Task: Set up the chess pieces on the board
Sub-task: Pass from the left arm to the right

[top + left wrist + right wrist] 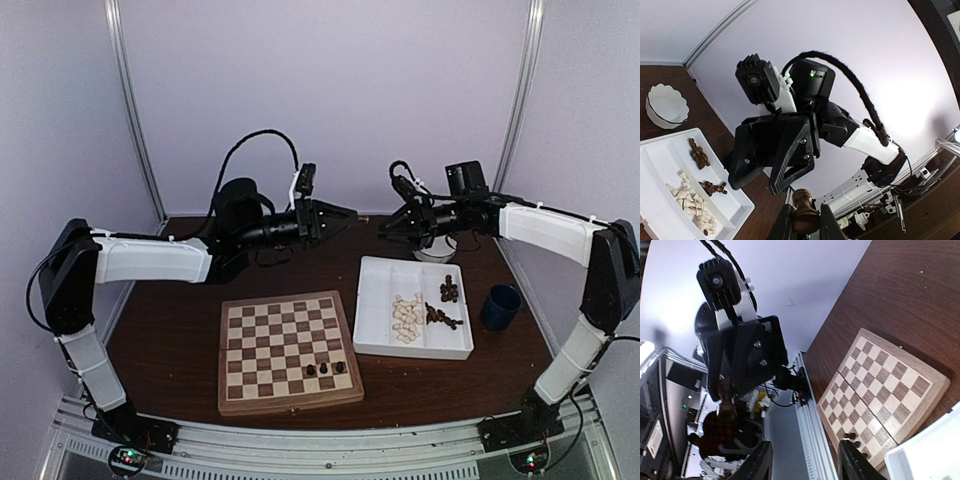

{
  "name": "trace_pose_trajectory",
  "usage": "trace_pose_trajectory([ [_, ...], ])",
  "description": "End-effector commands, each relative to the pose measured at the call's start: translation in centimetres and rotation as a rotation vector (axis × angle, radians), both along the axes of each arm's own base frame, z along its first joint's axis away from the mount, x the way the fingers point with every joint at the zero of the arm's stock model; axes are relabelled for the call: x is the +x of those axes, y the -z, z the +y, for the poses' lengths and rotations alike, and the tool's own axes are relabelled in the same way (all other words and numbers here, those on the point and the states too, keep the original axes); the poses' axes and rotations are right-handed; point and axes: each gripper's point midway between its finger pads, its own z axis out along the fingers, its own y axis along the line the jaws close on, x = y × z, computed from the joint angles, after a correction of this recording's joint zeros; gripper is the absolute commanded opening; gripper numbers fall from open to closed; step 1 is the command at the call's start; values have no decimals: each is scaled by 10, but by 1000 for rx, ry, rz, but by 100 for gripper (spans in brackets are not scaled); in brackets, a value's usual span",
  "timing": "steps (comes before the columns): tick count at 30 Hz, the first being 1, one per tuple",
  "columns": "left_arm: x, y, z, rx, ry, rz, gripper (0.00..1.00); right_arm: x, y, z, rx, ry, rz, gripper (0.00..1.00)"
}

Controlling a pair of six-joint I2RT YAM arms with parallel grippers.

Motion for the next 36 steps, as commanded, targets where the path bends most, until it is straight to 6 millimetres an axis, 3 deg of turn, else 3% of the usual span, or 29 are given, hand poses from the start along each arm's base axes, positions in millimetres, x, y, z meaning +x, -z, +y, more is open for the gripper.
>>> trace_pose_trajectory([
  [1, 5, -7, 0, -85, -22, -4, 6, -8, -57, 19, 169, -85, -23, 48],
  [8, 6, -2, 0, -78, -24, 11, 5, -6, -73, 25, 245, -96, -22, 46],
  [23, 8, -3, -1, -119, -20, 27, 5, -12, -43, 33, 146, -98, 0, 37],
  [36, 10, 7, -4, -105, -16, 56, 4, -15, -44, 35, 145, -106, -7, 24],
])
